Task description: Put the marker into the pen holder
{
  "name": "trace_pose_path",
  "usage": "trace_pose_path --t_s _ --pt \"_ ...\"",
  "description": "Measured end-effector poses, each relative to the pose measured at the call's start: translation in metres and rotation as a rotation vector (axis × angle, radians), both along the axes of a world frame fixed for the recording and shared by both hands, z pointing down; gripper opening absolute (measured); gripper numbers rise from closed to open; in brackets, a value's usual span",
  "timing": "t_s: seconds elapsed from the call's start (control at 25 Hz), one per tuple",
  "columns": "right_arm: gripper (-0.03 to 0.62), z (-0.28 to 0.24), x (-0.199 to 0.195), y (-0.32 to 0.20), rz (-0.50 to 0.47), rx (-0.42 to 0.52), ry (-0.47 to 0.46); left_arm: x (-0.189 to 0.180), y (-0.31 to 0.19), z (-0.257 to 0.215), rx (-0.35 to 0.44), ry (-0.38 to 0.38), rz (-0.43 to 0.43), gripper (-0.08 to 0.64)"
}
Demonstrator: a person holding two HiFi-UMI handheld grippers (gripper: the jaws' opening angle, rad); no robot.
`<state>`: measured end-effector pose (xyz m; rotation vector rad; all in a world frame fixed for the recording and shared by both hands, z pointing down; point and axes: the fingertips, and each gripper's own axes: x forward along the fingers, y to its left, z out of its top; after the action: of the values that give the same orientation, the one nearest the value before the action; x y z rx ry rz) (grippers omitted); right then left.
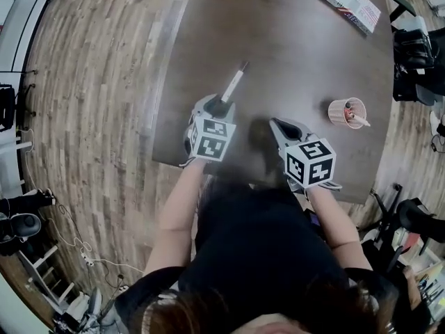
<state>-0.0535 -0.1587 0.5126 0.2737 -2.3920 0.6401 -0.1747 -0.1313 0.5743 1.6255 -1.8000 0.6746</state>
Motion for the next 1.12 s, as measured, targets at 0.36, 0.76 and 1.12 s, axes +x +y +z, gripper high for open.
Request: trace_pose_path --t_s 0.36,0.76,1.12 --pt "0.018 0.008 -0.006 0.011 -0.046 -0.017 0.017 -0.001 0.003 0.001 -0.021 0.025 0.034 0.087" --pt "0.018 0.004 -0.005 0.012 -0.040 -0.011 0.007 -0.006 0.009 -0.022 0.036 -0.043 0.036 0.080" --pt "0.018 -0.006 0.006 0.003 0.008 0.020 -0.016 0.000 0.006 -0.066 0.130 -0.118 0.058 0.080"
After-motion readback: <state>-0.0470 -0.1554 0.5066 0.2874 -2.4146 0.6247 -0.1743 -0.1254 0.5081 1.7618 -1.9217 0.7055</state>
